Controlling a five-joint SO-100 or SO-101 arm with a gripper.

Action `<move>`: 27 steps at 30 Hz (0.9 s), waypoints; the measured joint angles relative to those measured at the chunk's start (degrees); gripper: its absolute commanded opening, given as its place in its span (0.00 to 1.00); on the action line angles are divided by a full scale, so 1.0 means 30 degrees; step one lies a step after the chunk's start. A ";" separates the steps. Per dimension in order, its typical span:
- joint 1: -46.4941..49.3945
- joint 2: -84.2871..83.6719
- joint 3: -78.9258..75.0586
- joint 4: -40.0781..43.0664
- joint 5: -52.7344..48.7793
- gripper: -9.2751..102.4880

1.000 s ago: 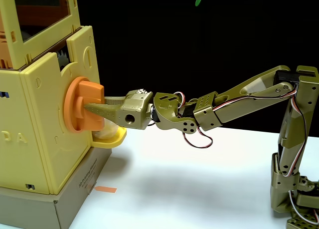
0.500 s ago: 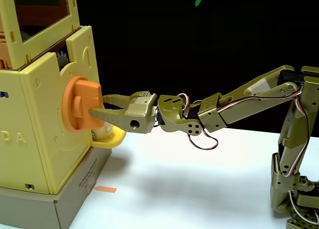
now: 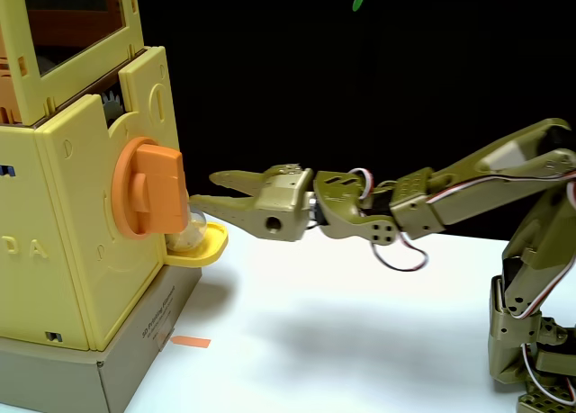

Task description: Turn the button of vending machine.

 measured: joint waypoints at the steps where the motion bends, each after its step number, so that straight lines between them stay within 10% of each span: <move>1: 0.0000 0.0791 0.0527 0.0381 -0.0381 0.31; 14: 0.1084 1.3184 0.4512 1.0518 -1.7197 0.28; 27: 0.1641 2.0449 1.2334 0.9551 -2.8154 0.28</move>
